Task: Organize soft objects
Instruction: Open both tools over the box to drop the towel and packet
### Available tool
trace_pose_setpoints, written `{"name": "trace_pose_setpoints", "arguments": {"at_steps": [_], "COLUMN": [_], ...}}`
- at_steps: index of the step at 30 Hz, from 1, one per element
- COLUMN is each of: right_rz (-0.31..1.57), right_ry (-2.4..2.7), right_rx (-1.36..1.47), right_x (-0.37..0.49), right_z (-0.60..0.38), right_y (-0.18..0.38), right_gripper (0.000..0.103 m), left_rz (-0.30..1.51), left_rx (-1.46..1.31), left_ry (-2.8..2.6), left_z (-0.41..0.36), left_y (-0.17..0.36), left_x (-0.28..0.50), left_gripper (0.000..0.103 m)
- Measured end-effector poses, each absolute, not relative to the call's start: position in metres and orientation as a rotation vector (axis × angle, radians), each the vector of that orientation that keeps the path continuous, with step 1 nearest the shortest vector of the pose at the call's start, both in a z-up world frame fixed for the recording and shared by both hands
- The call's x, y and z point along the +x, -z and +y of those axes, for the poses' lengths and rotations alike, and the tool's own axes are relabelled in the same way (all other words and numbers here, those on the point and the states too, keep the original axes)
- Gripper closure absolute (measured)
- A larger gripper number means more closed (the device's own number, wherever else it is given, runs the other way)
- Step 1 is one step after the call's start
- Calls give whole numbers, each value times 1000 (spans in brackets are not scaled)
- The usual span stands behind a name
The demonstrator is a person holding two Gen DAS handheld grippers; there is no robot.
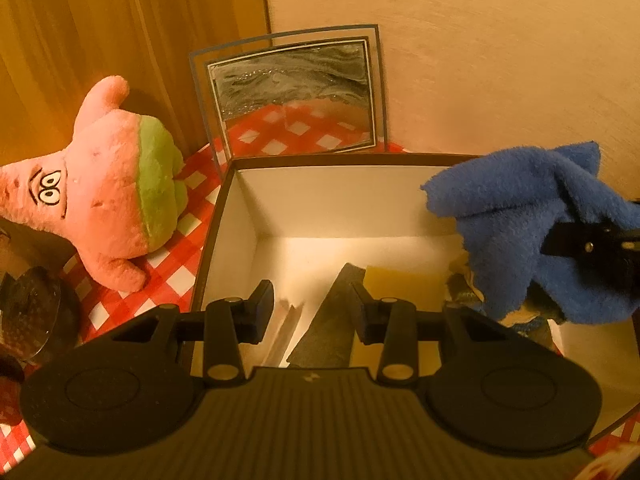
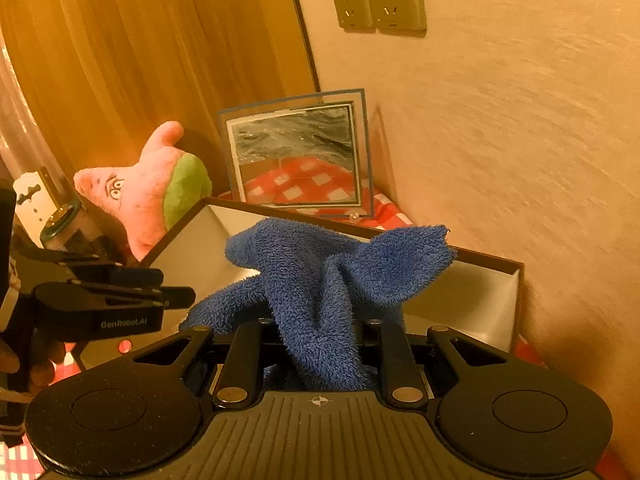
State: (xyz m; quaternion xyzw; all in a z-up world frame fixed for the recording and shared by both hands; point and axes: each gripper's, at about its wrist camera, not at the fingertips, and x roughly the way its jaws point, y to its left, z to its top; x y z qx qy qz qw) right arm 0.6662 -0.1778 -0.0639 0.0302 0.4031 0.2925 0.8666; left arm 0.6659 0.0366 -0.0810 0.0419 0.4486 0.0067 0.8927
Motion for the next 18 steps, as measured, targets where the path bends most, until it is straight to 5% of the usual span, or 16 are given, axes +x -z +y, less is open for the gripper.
{"name": "trace_pose_setpoints", "arguments": {"at_steps": [5, 9, 18], "right_rz": [819, 781, 806], "right_ry": [-661, -693, -649], "right_rx": [121, 127, 73], "right_x": [669, 667, 654], "right_z": [-175, -170, -177], "right_y": [60, 58, 63], "right_gripper": [80, 37, 32], "left_rz": [934, 935, 935], "left_rx": [79, 62, 47], "left_ry": [-22, -27, -24], "left_z": [38, 39, 33], "left_y": [78, 75, 66], "left_x": [663, 660, 642], "left_gripper": [64, 60, 53]}}
